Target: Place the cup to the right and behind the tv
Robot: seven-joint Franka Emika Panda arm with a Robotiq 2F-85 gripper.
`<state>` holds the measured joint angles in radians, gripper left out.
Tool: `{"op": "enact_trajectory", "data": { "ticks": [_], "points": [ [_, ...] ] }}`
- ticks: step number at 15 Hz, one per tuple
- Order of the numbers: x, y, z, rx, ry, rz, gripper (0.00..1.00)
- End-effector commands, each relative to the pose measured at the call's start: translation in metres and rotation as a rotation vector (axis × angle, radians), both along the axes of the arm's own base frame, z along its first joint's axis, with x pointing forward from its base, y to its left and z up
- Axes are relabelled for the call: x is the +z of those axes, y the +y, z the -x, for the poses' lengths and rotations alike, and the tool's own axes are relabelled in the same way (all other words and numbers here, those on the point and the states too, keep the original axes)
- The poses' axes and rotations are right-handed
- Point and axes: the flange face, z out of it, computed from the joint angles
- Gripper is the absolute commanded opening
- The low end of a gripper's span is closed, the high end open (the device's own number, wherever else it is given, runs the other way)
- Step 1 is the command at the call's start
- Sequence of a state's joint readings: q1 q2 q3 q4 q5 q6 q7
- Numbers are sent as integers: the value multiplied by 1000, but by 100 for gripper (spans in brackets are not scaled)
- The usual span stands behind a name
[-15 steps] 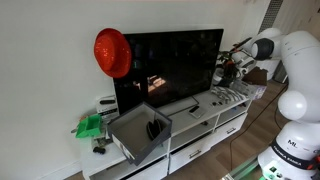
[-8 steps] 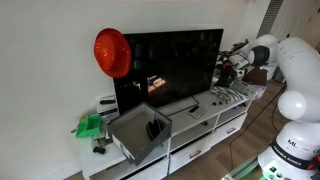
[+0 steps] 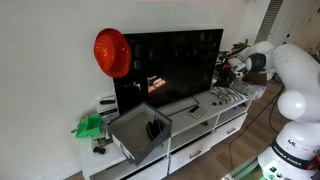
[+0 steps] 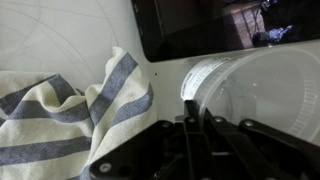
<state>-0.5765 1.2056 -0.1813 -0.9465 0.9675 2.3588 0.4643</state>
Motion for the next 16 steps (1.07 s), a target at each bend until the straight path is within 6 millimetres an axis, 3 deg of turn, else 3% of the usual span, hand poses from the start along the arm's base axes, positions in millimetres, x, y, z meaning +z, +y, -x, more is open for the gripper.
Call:
{"op": "enact_trajectory", "data": {
  "ticks": [1,9,10,11,13,16],
  "points": [
    [-14,-2,-9,-3,12,1,1],
    [-36,-4,-10,-17,43,-10,1],
    [-38,-4,-10,-20,46,-10,10],
    [-38,-4,-10,-22,46,-11,31],
    [-39,-4,-12,-30,44,-13,35],
    [-36,-4,-14,-31,34,-9,53]
  ]
}}
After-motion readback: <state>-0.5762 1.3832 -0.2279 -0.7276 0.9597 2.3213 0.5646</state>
